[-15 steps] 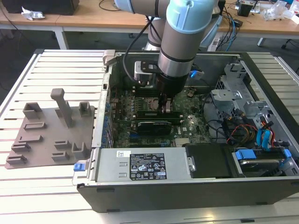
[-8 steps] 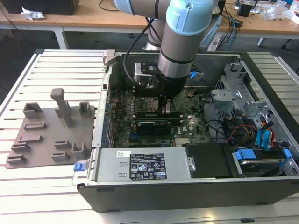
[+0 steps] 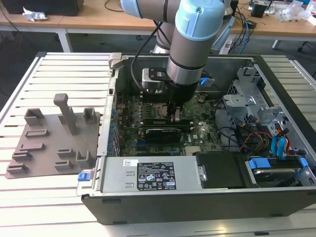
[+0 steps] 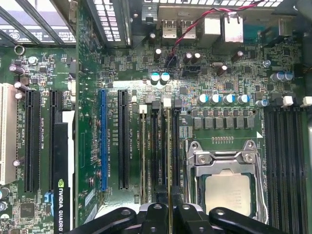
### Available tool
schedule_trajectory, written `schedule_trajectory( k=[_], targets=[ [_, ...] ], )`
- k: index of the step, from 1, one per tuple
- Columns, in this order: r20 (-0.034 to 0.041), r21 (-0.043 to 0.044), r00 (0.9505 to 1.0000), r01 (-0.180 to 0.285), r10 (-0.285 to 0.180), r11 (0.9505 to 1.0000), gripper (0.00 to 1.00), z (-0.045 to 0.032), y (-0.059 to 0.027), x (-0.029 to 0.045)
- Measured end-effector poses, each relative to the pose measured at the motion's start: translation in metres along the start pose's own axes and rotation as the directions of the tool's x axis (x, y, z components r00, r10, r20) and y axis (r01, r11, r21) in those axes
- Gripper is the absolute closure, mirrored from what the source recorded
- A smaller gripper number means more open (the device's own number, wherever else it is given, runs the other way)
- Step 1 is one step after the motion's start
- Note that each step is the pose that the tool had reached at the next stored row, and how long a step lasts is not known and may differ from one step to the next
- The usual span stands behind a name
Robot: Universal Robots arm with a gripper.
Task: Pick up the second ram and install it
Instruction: 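Insert the second ram into the second slot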
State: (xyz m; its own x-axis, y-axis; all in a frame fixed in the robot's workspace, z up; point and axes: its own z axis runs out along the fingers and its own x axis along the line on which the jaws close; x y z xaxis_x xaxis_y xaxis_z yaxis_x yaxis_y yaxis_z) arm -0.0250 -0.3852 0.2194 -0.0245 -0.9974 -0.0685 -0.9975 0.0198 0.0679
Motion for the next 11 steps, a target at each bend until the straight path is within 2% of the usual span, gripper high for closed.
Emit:
schedule_trajectory(
  k=[1, 2, 4, 6, 7, 9, 11],
  targets=[
    [-0.0002, 0.0000, 1.0000, 0.000, 0.000, 1.0000, 0.85, 0.0000, 0.0000, 0.0000],
    [-0.0005, -0.0001, 1.0000, 0.000, 0.000, 1.0000, 0.79, -0.0007, 0.0001, 0.0000],
    [-0.0002, 0.0001, 1.0000, 0.000, 0.000, 1.0000, 0.79, -0.0104, 0.0007, -0.0013],
    [-0.0003, 0.0001, 1.0000, 0.000, 0.000, 1.0000, 0.79, -0.0319, 0.0023, -0.0082],
    [-0.0005, 0.0001, 1.0000, 0.000, 0.000, 1.0000, 0.80, -0.0389, 0.0028, -0.0108],
    [-0.0008, 0.0001, 1.0000, 0.000, 0.000, 1.0000, 0.90, -0.0463, 0.0034, -0.0136],
    [-0.0007, 0.0001, 1.0000, 0.000, 0.000, 1.0000, 0.90, -0.0480, 0.0035, -0.0140]
  ],
)
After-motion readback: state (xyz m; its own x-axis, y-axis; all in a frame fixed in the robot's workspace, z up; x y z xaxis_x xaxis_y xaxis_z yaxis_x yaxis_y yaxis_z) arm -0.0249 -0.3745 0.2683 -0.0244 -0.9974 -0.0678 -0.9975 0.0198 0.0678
